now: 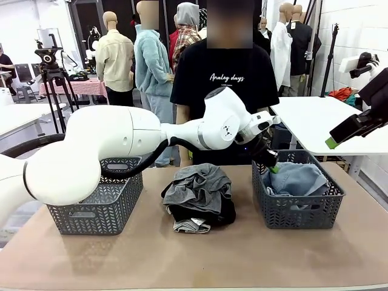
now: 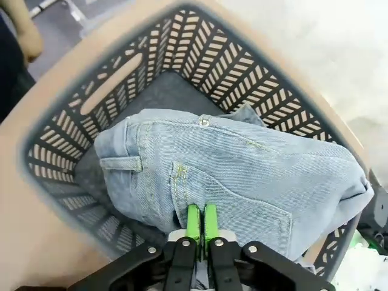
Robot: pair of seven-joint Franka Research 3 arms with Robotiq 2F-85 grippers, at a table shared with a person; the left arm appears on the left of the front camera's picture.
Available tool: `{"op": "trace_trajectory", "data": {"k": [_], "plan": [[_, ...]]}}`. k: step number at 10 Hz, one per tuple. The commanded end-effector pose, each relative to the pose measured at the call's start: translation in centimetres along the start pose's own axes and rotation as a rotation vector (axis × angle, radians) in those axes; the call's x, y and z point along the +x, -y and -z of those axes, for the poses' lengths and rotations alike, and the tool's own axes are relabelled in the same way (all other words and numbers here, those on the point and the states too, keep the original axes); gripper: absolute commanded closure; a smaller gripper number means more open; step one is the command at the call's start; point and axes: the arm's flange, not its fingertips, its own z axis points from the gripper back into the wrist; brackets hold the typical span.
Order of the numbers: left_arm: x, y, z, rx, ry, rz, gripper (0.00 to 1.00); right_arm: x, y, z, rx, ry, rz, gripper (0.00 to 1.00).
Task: Sort the tops and bottoms.
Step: Sort the clothes according to human instructions.
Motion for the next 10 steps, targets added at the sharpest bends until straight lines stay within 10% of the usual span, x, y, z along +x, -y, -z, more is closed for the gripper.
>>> {"op": "trace_trajectory", "data": {"k": [1, 5, 10], "plan": [[1.1, 0.1, -1.0, 0.082, -0.001, 0.024, 0.65, -0.1, 0.1, 0.1, -0.011, -0.011, -0.008, 0.00], [2.2, 0.6, -2.3, 0.113, 0.031, 0.059, 0.00, -0.1, 0.1, 0.1, -0.011, -0.011, -0.008, 0.00], [2.2, 0.8, -3.2, 0.086, 0.053, 0.080, 0.00, -0.1, 0.1, 0.1, -0.011, -0.011, -0.008, 0.00]]}}
